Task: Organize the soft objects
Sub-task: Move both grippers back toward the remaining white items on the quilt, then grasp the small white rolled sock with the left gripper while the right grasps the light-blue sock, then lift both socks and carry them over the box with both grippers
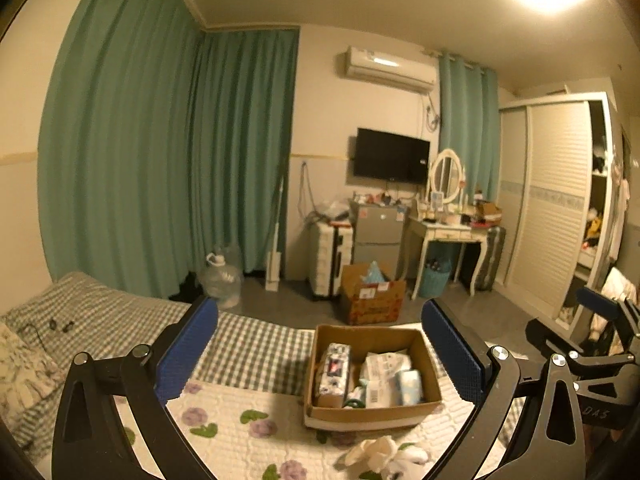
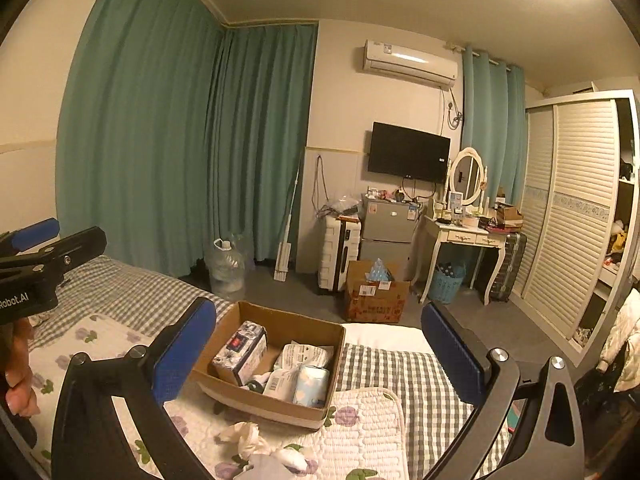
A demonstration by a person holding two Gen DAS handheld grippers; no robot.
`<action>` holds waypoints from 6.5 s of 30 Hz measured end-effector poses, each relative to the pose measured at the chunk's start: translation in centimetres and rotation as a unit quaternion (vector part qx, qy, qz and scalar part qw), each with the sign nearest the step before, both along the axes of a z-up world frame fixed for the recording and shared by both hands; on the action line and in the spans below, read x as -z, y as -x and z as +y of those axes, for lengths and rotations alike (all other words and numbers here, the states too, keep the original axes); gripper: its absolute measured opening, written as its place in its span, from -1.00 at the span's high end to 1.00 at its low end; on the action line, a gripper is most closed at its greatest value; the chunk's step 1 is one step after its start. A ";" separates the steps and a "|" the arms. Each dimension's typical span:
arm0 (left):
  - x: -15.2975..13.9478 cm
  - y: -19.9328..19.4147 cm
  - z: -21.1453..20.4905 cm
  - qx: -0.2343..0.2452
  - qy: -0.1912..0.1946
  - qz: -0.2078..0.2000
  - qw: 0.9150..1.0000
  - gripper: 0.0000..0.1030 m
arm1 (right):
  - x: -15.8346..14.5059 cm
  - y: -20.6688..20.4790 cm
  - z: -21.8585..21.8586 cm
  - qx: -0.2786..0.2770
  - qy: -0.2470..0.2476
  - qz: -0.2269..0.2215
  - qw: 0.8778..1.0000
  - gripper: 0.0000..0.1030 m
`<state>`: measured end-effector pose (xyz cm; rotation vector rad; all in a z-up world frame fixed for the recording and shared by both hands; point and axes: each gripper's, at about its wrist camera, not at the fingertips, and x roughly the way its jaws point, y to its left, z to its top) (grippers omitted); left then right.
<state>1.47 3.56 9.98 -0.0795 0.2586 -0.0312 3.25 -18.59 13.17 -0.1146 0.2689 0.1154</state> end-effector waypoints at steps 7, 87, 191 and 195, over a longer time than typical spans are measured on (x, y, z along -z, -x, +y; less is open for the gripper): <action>-0.2 2.6 0.7 -0.011 0.011 0.001 1.000 -1.00 | -0.4 2.5 -0.1 0.002 0.000 0.008 1.000 -1.00; 28.1 -5.7 -4.3 0.101 -0.069 0.398 0.909 0.69 | 31.2 -7.2 4.1 -0.127 0.005 0.444 0.887 0.07; 19.2 -22.3 -5.6 0.100 -0.016 0.219 0.970 0.35 | 22.5 -22.7 3.3 -0.086 0.011 0.226 0.970 0.18; 19.2 -22.1 -5.7 0.097 -0.019 0.220 0.970 0.33 | 23.9 -23.7 3.4 -0.080 0.022 0.243 0.966 0.15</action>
